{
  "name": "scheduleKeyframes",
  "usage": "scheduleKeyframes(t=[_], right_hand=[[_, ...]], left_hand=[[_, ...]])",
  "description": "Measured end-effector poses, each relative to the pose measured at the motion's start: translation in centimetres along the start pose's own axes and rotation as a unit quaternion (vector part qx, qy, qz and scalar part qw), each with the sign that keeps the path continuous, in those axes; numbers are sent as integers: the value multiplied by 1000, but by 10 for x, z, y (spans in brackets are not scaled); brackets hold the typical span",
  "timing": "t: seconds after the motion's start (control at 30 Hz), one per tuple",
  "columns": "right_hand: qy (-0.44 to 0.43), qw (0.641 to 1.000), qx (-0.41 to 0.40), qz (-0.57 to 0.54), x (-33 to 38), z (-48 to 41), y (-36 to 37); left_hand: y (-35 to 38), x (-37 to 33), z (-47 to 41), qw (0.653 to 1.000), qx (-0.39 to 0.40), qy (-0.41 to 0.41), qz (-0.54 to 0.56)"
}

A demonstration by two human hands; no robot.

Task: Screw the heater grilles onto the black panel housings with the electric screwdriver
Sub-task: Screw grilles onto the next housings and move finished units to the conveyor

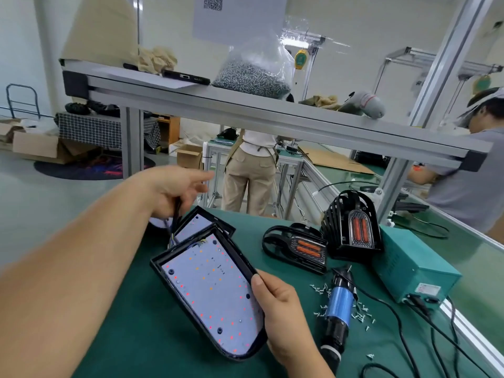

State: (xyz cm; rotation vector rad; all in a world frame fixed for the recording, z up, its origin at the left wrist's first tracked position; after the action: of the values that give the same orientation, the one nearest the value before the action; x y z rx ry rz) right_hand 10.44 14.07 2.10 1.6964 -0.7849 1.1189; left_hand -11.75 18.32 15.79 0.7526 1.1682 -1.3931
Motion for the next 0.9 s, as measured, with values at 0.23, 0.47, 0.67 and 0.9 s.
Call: scheduleKeyframes(t=[0.23,0.47,0.67,0.9], right_hand=[[-3,988,-51,149,-15,-7,-9],[18,977,-201,69,-25,-3,-11],[25,975,-222,12,-19,3,-4],[64,969,-198,134,-7,3,-13]], left_hand=[[42,-53,1,922,-114,230,-290],[54,1,15,892,-224,251,-302],[89,128,38,972,-227,57,-16],[110,148,34,959,-2,-61,276]])
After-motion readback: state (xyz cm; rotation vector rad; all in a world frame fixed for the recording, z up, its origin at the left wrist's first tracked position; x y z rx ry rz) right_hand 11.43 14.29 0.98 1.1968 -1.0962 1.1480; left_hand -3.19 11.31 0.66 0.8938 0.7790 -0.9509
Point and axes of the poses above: each hand's wrist, its own z-axis away from the middle knuckle, its own y-axis out of the palm, x = y × z, the point moved 4 cm from there along -z, towards the middle knuckle, and after that the axes turned 13 degrees about -z, right-handed, at the moved point
